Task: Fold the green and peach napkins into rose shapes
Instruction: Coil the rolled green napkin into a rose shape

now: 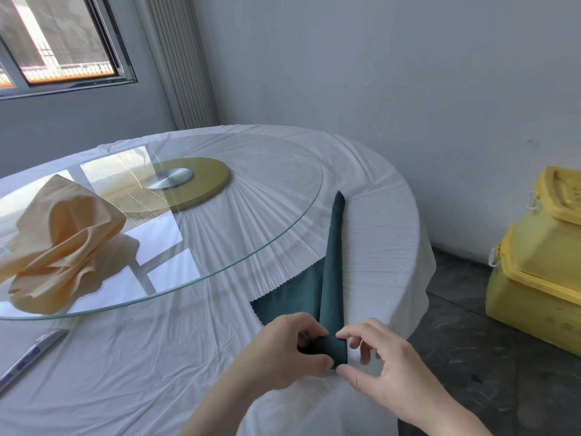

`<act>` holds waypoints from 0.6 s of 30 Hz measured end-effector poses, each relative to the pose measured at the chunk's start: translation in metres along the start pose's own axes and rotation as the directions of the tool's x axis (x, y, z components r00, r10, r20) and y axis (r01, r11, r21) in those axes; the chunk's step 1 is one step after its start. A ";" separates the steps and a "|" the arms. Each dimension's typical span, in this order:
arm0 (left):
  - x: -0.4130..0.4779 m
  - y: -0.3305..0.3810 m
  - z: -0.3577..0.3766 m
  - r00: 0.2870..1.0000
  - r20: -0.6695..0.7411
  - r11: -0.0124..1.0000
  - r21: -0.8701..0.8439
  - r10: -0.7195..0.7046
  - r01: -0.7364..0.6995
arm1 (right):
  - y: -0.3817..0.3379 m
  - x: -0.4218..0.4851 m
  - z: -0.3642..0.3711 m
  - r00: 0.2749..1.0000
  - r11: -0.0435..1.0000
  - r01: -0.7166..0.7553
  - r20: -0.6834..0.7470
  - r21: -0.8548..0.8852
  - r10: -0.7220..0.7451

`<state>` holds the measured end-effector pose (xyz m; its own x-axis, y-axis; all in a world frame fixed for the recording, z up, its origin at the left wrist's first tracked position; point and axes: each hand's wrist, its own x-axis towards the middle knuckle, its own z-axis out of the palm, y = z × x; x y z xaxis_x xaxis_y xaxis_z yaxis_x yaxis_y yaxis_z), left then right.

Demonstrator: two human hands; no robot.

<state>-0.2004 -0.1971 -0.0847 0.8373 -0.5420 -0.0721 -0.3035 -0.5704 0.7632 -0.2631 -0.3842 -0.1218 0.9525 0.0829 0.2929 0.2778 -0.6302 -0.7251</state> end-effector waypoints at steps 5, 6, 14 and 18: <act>0.004 -0.002 0.004 0.997 -0.070 0.999 0.042 0.009 -0.007 | 0.005 0.014 -0.003 0.998 0.998 -0.052 -0.019 0.025 0.053; 0.002 -0.002 0.006 0.996 -0.090 0.998 0.052 0.023 -0.018 | 0.006 0.017 -0.005 0.998 0.998 -0.059 -0.013 0.021 0.059; 0.007 0.000 0.006 0.993 -0.119 0.998 0.061 0.016 -0.008 | 0.007 0.027 -0.009 0.993 0.990 -0.118 -0.007 0.074 0.119; 0.004 -0.001 0.003 0.999 -0.046 0.999 0.036 0.016 -0.014 | 0.009 0.019 -0.010 0.994 0.987 -0.111 0.019 0.116 0.110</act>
<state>-0.1986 -0.2005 -0.0874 0.8525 -0.5218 -0.0305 -0.3314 -0.5846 0.7406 -0.2437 -0.3960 -0.1163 0.9794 0.0274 0.1998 0.1826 -0.5415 -0.8206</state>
